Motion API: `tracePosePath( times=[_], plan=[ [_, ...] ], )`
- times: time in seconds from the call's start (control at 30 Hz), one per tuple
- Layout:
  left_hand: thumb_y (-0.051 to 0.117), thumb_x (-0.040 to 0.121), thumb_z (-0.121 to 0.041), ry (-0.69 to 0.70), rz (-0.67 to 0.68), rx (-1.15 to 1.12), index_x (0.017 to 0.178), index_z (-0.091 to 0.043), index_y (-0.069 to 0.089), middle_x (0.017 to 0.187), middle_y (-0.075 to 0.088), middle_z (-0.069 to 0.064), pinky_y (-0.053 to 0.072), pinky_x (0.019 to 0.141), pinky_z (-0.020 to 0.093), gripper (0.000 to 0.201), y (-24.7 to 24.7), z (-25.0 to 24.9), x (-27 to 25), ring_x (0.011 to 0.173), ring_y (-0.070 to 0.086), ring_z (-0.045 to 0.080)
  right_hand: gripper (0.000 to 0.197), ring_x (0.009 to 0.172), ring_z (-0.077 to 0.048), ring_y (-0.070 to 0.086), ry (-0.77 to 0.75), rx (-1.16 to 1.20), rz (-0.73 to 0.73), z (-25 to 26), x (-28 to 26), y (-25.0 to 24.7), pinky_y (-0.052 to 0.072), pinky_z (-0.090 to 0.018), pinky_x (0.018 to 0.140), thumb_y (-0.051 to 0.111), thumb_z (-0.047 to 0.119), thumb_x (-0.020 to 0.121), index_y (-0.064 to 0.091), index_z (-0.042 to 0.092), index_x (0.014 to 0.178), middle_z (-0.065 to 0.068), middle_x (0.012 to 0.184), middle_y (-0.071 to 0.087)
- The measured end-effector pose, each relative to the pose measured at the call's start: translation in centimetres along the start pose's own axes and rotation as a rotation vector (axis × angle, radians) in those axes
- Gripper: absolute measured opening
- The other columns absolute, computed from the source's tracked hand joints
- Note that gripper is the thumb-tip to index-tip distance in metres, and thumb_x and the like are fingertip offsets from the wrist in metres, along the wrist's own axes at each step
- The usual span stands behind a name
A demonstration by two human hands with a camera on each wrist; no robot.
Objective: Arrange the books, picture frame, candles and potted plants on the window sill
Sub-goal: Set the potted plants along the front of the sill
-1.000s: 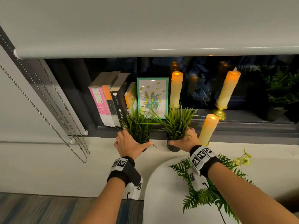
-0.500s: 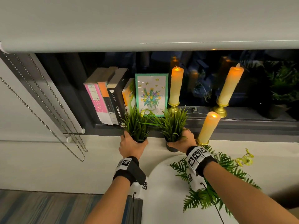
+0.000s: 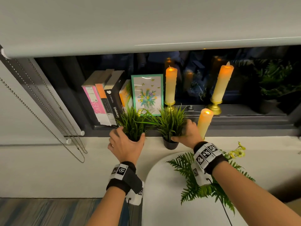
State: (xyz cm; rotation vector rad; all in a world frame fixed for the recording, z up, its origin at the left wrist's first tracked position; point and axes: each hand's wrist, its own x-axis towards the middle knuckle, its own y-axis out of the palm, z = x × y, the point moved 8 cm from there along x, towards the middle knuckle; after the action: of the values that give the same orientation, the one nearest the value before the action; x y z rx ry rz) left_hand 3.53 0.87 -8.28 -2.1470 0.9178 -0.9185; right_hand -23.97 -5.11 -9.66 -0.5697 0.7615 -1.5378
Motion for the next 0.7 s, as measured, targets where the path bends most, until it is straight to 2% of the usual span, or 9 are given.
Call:
tracePosePath(
  times=[0.13,0.23,0.3,0.4,0.47,0.53,0.6,0.7],
  plan=[
    [0.066,0.065,-0.045,0.116,-0.170,-0.041,0.113,-0.013,0.051,0.119,0.047,0.011,0.035,0.091,0.043,0.060,-3.1,-3.1,-1.2,0.109,0.046,0.031,0.094,0.114,-0.025,0.056,-0.047,0.092,-0.066,0.1,-1.9,-2.6,0.050,-0.040,0.099,0.090,0.025,0.057,0.039,0.011,0.135,-0.008,0.127,0.051],
    [0.062,0.070,-0.030,0.342,-0.158,-0.182,0.094,-0.015,0.057,0.095,0.052,0.003,0.035,0.079,0.038,0.029,-3.7,-6.2,-2.8,0.090,0.048,0.024,0.081,0.115,-0.026,0.053,-0.076,0.077,-0.124,-0.4,-3.7,-5.1,0.046,-0.035,0.100,0.084,0.018,0.068,0.041,0.012,0.136,-0.010,0.132,0.045],
    [0.058,0.075,-0.022,0.558,0.024,-0.321,0.079,-0.017,0.055,0.077,0.047,-0.005,0.040,0.069,0.036,0.007,-2.3,-9.0,-4.7,0.075,0.046,0.017,0.069,0.110,-0.027,0.057,-0.088,0.033,-0.143,-0.9,-4.8,-6.5,0.049,-0.037,0.095,0.081,0.020,0.073,0.046,0.013,0.132,-0.011,0.129,0.048],
    [0.060,0.079,-0.022,0.718,0.449,-0.376,0.081,-0.017,0.058,0.077,0.048,-0.008,0.047,0.067,0.035,0.006,1.5,-12.1,-8.9,0.075,0.047,0.011,0.042,0.087,-0.020,0.064,-0.103,-0.016,-0.116,-1.8,-5.9,-7.2,0.052,-0.030,0.079,0.076,0.019,0.077,0.060,0.014,0.115,-0.006,0.112,0.061],
    [0.062,0.082,-0.029,0.763,0.722,-0.314,0.096,-0.018,0.061,0.093,0.054,-0.006,0.050,0.077,0.036,0.017,4.5,-13.3,-12.5,0.089,0.053,0.012,0.029,0.080,-0.019,0.065,-0.095,-0.006,-0.114,-2.9,-6.8,-7.5,0.052,-0.029,0.076,0.074,0.017,0.078,0.065,0.013,0.105,-0.003,0.102,0.065],
    [0.064,0.084,-0.038,0.767,0.959,-0.186,0.116,-0.021,0.058,0.118,0.051,-0.002,0.048,0.090,0.038,0.037,7.3,-13.9,-15.9,0.110,0.052,0.017,0.021,0.077,-0.017,0.064,-0.088,0.020,-0.134,-3.8,-7.8,-8.0,0.049,-0.026,0.072,0.073,0.014,0.080,0.066,0.013,0.099,0.000,0.095,0.064],
    [0.066,0.082,-0.047,0.766,1.096,-0.036,0.132,-0.025,0.049,0.135,0.041,0.001,0.044,0.100,0.041,0.056,9.5,-14.2,-18.5,0.125,0.045,0.022,0.014,0.074,-0.014,0.062,-0.106,0.037,-0.133,-4.5,-8.5,-8.6,0.046,-0.022,0.067,0.071,0.013,0.082,0.066,0.014,0.095,0.001,0.091,0.065],
    [0.066,0.078,-0.057,0.748,1.207,0.206,0.141,-0.027,0.038,0.145,0.033,0.008,0.040,0.104,0.049,0.075,12.0,-13.5,-20.6,0.134,0.036,0.030,0.007,0.072,-0.013,0.064,-0.156,0.054,-0.105,-4.8,-9.2,-9.3,0.044,-0.012,0.061,0.068,0.011,0.084,0.067,0.013,0.091,0.004,0.085,0.066]
  ],
)
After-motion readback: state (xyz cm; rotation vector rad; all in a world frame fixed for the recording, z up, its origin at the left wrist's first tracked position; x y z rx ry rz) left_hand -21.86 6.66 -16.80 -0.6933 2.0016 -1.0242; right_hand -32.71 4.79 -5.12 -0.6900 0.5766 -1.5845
